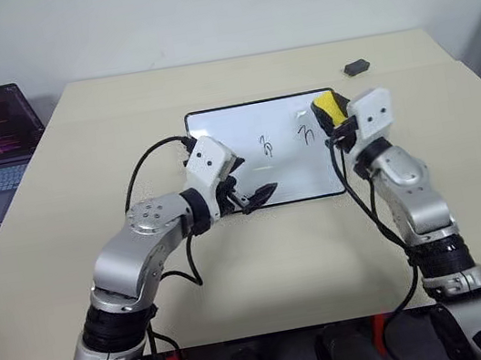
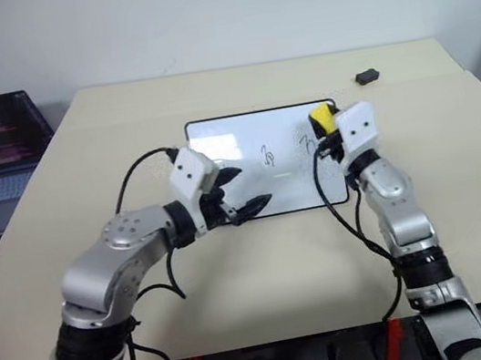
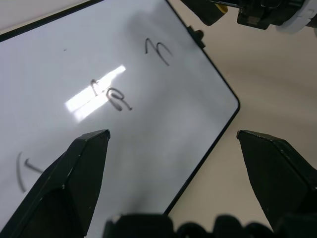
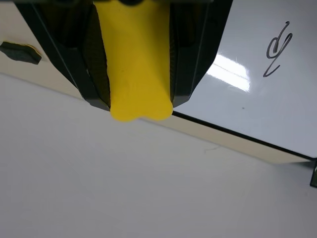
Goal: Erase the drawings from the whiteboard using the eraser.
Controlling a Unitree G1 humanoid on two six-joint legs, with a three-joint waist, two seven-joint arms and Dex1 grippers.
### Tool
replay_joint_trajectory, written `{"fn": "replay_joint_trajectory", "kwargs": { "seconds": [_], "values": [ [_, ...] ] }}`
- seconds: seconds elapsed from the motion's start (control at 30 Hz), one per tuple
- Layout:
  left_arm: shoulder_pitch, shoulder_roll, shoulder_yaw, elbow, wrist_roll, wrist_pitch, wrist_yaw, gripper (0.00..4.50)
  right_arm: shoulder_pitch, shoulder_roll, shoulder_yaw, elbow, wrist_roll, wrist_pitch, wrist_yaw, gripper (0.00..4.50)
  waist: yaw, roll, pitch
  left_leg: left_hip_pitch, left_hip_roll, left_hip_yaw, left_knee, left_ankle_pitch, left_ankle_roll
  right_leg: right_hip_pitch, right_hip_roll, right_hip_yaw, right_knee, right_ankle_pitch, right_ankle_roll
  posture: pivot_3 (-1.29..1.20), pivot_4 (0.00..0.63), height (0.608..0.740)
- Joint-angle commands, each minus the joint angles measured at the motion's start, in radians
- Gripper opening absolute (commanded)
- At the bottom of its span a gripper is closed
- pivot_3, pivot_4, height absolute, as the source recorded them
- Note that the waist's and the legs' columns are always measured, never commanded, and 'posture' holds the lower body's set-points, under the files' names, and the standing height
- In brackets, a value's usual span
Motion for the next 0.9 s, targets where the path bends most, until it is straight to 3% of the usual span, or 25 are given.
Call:
{"fn": "replay_joint_trajectory", "kwargs": {
  "seconds": [0.03,0.2,0.33,0.57,0.7,0.9],
  "values": [
    [-0.015,0.007,0.03,-0.038,0.003,0.013,0.014,4.5,-0.054,0.009,0.015,0.08,-0.038,-0.049,-0.013,1.28,0.0,0.0,0.0,0.0,0.0,0.0,0.0,0.0,0.0,0.0,0.0,0.0,0.0,0.0,0.0,0.0,0.15,0.74],
    [-0.01,0.017,0.03,-0.054,-0.002,0.024,0.008,4.5,-0.128,0.016,-0.004,0.26,-0.068,-0.088,-0.067,1.28,0.0,0.0,0.0,0.0,0.0,0.0,0.0,0.0,0.0,0.0,-0.001,0.0,0.0,0.0,0.0,0.0,0.15,0.74],
    [0.008,0.024,0.03,-0.059,0.0,0.012,-0.002,4.5,-0.105,0.022,0.008,0.353,-0.067,-0.053,-0.056,1.28,0.0,0.0,0.0,0.0,0.0,0.0,0.0,0.0,0.0,0.0,-0.001,0.0,0.0,0.0,0.0,0.0,0.15,0.74],
    [0.036,0.031,0.033,-0.034,0.011,-0.034,-0.018,4.5,0.027,0.022,0.086,0.289,-0.079,0.119,0.037,1.27,-0.002,-0.005,-0.005,0.007,0.0,0.0,0.001,0.0,0.0,0.007,-0.001,0.0,0.001,0.0,0.0,0.0,0.15,0.74],
    [0.038,0.027,0.028,-0.013,0.022,-0.059,-0.024,4.5,0.074,0.0,0.146,0.237,-0.112,0.187,0.09,1.27,-0.012,-0.007,-0.007,0.021,0.0,0.0,0.001,0.0,0.0,0.021,0.0,0.001,-0.001,-0.003,0.005,0.0,0.15,0.74],
    [0.041,0.027,0.025,-0.013,0.025,-0.064,-0.025,4.5,0.069,-0.009,0.158,0.129,-0.122,0.204,0.103,1.27,-0.022,-0.008,-0.008,0.023,0.0,0.0,0.001,0.003,0.001,0.022,0.0,0.002,-0.001,-0.002,0.001,0.0,0.15,0.74]
  ]
}}
